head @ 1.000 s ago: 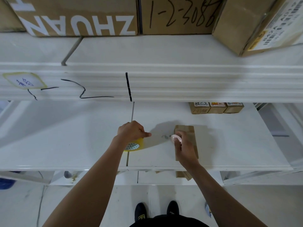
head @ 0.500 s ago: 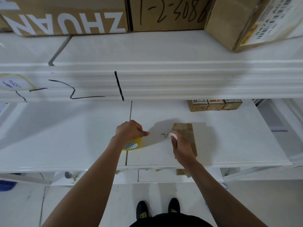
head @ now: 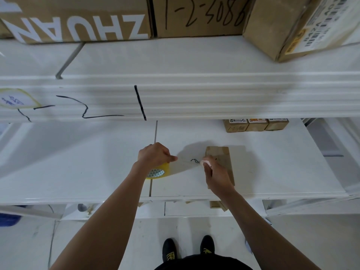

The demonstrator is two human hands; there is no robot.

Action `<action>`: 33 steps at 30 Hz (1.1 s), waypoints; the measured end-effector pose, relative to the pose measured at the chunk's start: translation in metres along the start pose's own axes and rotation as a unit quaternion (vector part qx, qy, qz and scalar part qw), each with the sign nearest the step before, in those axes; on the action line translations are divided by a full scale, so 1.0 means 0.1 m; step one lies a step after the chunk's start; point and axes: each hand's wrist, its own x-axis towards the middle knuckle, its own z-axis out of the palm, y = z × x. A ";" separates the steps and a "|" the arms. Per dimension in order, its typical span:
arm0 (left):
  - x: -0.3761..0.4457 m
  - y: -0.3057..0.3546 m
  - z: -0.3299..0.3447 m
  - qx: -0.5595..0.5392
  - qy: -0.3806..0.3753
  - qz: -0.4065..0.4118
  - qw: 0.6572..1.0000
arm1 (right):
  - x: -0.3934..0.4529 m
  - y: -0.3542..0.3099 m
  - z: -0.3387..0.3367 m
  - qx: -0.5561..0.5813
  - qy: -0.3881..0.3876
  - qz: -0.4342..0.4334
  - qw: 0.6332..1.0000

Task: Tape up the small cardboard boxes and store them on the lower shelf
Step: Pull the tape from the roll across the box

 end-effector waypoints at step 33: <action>-0.03 -0.02 -0.03 -0.015 -0.003 -0.004 1.000 | -0.01 0.00 -0.03 0.044 0.083 -0.020 0.995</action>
